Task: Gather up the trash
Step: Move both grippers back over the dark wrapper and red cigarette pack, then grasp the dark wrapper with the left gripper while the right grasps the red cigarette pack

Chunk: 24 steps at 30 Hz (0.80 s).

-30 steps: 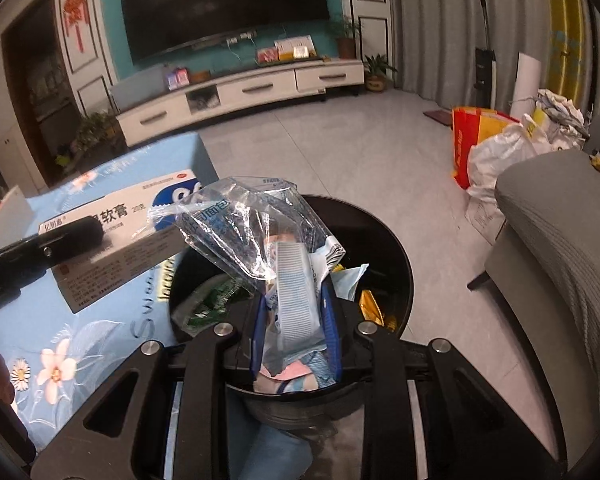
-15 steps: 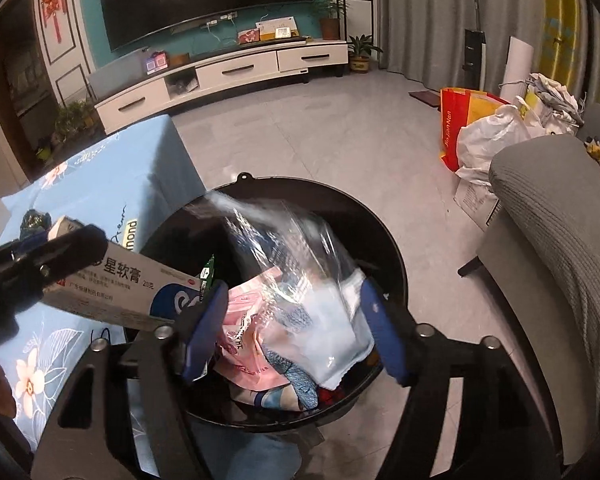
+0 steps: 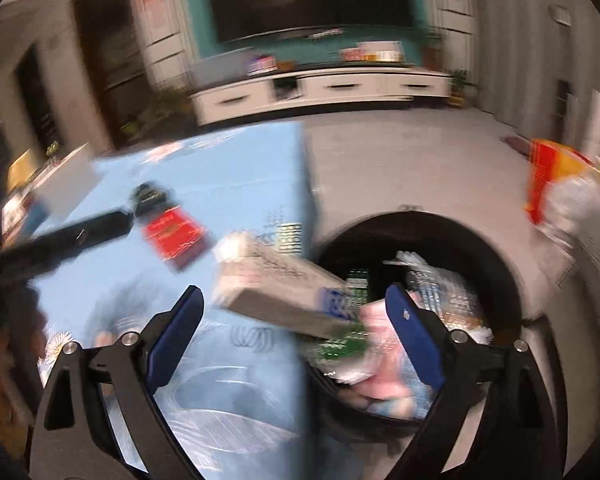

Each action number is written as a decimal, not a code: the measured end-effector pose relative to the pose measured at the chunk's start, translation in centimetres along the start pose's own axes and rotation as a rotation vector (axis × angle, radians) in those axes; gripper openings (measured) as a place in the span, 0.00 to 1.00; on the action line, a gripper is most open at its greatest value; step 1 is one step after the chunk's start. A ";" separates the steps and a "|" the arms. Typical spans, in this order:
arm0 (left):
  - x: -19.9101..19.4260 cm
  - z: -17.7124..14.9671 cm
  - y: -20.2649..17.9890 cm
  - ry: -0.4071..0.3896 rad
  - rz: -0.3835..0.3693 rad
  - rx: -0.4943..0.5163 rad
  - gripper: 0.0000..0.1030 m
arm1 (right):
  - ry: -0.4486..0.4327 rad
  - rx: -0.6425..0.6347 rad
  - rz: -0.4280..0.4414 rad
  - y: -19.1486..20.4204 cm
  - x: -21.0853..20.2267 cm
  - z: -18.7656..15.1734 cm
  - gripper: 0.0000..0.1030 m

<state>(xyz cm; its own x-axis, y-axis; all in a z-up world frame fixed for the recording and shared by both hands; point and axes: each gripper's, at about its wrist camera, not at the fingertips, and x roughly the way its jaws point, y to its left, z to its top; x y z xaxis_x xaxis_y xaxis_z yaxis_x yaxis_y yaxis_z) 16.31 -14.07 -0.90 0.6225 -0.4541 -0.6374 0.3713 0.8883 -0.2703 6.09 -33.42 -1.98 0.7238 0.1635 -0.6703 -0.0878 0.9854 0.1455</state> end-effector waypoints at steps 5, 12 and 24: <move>-0.4 0.8 8.0 0.002 0.099 -0.158 0.94 | 0.074 -0.177 0.059 5.9 4.8 2.1 0.92; 4.2 3.4 11.3 0.048 0.097 -0.187 0.94 | 0.133 -0.292 0.074 10.2 11.8 5.2 0.92; 10.4 4.5 12.8 0.109 0.080 -0.178 0.60 | 0.292 -0.418 0.091 11.3 18.2 5.7 0.92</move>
<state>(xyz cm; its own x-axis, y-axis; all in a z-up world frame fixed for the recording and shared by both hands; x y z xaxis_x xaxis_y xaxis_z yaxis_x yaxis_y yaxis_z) 30.71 -7.72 -7.75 0.5635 -0.3801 -0.7335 0.1900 0.9237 -0.3327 22.18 -19.63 -8.35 0.4844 0.1966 -0.8525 -0.4509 0.8911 -0.0507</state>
